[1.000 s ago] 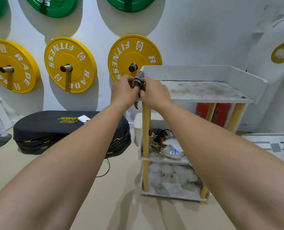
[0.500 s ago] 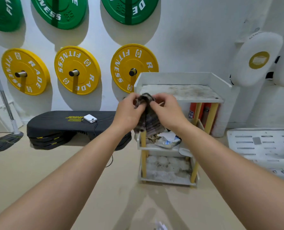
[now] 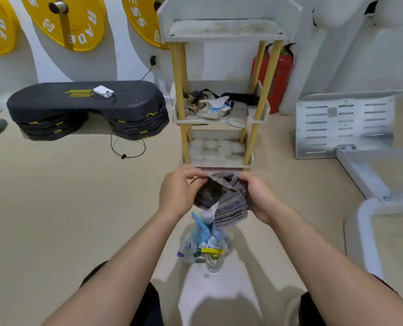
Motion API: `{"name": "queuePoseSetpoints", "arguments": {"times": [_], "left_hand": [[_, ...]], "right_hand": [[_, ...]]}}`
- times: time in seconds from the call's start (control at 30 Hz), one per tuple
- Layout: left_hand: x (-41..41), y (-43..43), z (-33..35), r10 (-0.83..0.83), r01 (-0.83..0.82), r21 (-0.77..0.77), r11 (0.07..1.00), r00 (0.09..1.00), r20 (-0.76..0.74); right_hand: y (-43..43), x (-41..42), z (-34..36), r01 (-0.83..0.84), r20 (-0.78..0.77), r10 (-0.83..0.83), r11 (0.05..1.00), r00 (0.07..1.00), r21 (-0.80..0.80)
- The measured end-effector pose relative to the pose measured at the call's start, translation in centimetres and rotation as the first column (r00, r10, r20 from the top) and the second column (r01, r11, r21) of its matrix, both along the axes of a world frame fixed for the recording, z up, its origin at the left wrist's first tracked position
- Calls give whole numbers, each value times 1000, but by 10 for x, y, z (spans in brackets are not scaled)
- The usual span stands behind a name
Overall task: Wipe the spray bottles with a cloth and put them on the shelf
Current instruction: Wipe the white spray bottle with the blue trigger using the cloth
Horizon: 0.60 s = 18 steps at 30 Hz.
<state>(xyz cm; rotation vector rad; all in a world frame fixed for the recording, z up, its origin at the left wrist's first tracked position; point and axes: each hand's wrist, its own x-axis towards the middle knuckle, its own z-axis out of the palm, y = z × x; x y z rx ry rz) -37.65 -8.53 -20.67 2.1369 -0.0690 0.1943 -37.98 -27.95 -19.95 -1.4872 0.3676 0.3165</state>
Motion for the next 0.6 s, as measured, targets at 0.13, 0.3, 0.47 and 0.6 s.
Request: {"name": "queuePoseSetpoints", "arguments": {"times": [0.13,0.3,0.47,0.6], "left_hand": [[-22,-6,-15,65,-65,-56,996,998,-4],[-23,4,-20,102,-131,-298,946,989,-111],[-23,-2,-16,-23,-81,-414,907,970,-241],[-22,-24,-20,-177,-106,-539,836,877,-447]], "right_hand": [[-16,-10,-34,270,-107,-277,960,955,-77],[-35,-15,-45,430,-136,-454,886,881,-172],[-32,-23,-53,197,-181,-202,979,962,-49],[-17,-20,-63,146,-141,-114,960,983,238]]}}
